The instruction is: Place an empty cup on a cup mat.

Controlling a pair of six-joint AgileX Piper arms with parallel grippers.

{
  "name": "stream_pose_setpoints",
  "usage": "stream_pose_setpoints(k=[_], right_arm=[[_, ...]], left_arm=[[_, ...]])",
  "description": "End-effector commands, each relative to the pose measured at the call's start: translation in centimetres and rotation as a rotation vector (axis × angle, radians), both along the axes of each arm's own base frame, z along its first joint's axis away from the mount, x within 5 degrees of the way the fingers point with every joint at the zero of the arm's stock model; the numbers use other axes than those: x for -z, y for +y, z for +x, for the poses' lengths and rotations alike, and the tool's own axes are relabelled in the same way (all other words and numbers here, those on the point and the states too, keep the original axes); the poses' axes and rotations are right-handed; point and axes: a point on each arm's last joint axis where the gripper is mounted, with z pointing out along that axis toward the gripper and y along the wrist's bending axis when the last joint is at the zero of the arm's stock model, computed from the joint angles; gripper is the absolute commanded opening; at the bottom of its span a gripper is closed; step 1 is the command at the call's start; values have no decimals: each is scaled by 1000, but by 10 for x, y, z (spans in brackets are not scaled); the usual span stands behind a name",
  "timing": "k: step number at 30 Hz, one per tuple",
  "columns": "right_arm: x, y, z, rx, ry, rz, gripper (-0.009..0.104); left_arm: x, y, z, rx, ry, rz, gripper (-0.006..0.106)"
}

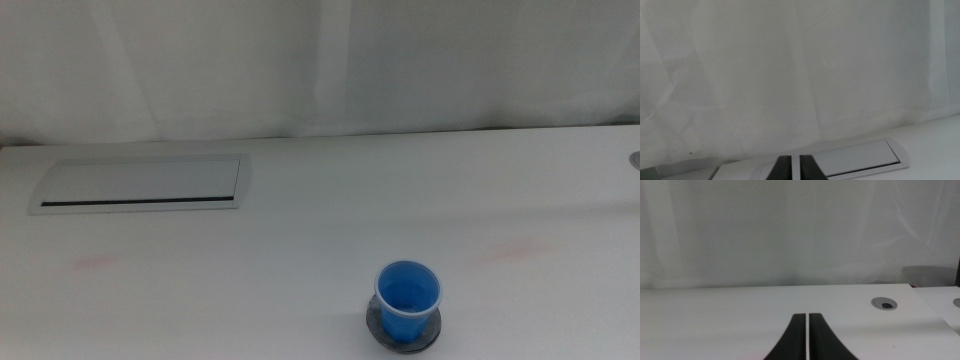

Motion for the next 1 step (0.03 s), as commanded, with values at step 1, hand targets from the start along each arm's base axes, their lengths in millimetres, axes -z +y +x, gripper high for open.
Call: stream_pose_setpoints(k=[1], right_arm=[[0,0,-2,0,-21,-1,-3]], left_arm=[[10,0,-1,0,-12,-8,-3]])
